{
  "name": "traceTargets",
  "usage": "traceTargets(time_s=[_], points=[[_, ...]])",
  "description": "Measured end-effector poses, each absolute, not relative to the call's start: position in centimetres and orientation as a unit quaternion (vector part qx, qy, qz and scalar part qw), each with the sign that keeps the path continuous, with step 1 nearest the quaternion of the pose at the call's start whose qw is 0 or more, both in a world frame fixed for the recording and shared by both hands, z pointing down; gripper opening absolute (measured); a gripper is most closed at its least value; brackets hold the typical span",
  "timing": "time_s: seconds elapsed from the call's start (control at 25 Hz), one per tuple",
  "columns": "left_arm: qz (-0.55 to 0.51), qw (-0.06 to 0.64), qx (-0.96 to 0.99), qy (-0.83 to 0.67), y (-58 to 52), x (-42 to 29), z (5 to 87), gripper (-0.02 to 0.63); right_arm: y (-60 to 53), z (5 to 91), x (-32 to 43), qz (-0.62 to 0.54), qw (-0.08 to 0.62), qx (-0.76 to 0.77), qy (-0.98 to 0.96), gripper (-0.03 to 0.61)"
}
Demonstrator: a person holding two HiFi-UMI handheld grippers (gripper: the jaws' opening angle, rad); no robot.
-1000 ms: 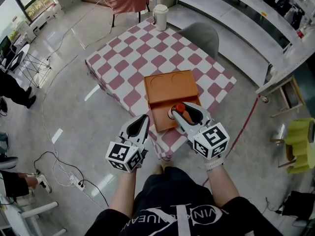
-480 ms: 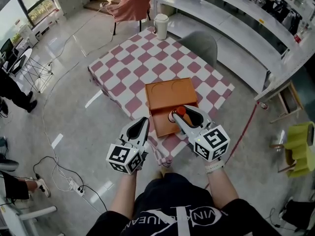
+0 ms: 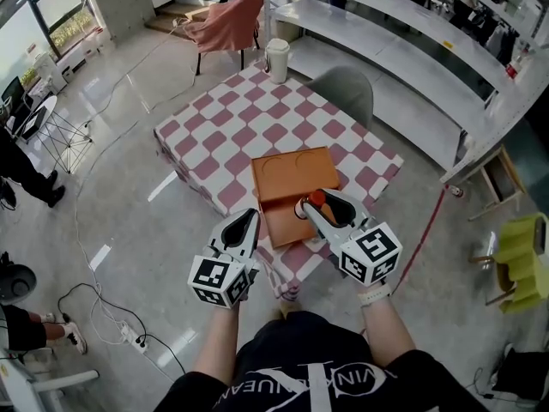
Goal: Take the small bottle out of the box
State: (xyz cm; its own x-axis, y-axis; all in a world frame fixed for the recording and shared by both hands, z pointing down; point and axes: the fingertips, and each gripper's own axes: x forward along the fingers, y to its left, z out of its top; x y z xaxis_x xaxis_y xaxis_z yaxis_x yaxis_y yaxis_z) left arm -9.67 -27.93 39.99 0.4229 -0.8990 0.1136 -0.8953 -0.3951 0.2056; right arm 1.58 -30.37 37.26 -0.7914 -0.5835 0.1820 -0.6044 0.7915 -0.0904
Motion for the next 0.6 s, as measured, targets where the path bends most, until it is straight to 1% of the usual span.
traceTargets(time_s=[0.6], points=[[-0.026,0.089,0.837,-0.539,-28.5,-9.7,37.3,0.021,-30.5,34.9,2.7,0.052,0.053,0.324,-0.943,0.144]])
